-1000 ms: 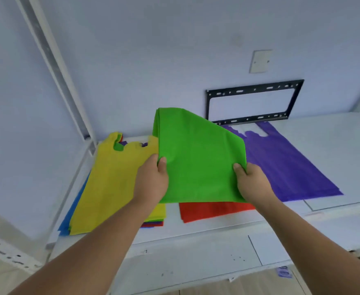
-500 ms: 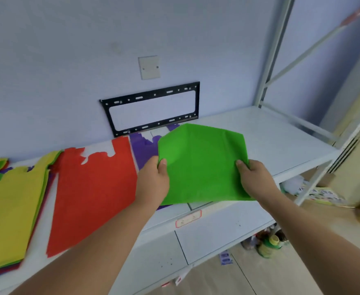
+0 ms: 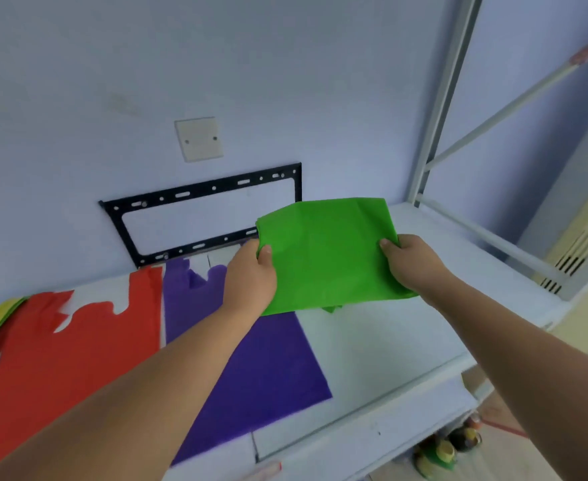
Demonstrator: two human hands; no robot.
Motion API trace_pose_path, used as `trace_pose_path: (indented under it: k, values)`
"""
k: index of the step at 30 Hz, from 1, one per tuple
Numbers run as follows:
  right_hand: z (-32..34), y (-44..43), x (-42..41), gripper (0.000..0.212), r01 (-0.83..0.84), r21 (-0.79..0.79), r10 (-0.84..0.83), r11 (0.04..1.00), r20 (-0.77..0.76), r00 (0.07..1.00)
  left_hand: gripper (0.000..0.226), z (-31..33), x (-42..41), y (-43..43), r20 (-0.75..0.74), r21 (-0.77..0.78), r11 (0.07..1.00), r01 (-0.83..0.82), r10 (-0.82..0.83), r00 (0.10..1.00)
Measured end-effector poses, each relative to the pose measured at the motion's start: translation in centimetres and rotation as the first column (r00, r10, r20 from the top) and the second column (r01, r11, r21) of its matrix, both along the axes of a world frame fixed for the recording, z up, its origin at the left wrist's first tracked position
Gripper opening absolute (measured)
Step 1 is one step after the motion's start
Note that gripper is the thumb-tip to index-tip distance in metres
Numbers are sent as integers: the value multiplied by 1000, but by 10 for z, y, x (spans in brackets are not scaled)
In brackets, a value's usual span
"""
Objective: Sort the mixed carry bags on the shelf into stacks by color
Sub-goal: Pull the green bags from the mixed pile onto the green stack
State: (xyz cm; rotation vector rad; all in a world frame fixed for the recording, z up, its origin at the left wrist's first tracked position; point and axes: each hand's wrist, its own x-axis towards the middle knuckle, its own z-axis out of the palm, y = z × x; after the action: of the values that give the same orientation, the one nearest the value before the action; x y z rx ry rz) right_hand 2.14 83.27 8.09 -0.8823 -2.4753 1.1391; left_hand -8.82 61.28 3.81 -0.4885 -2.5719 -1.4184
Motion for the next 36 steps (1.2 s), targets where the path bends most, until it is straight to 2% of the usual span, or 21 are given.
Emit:
trace_pose_path:
  k: [5,8,14,18,20,25,30,33,36]
  values:
    - [52,43,-54,37,-13,4,14,1000,-186,982,20,53,-48,42,-177,103,994,-40,58,982]
    - [47,63,-53,38,-18,-37,11,999,-191,982,23,49,-47,58,-166,105,991,-87,104,981]
    - [-50,91,-16,30,-74,-199,90,977,70,994,26,-46,11,76,123,43,987,-158,152,981]
    - [-108,114,10,29,-107,-250,172,962,254,952,30,-99,53,82,283,-214,961,-176,233,930]
    - [-123,125,16,30,-139,-245,209,960,290,934,26,-111,66,84,325,-305,939,-156,257,910]
    - [-129,139,17,35,-216,-163,254,963,273,928,14,-109,76,94,326,-355,921,-161,284,902]
    - [-123,143,15,32,-210,-80,225,974,298,928,25,-94,72,97,297,-407,900,-153,289,910]
    - [-108,137,17,48,-294,138,236,946,327,915,25,-78,78,82,200,-451,879,-153,266,943]
    - [-88,113,11,56,-425,267,348,865,291,891,41,-65,89,50,83,-604,780,-162,264,961]
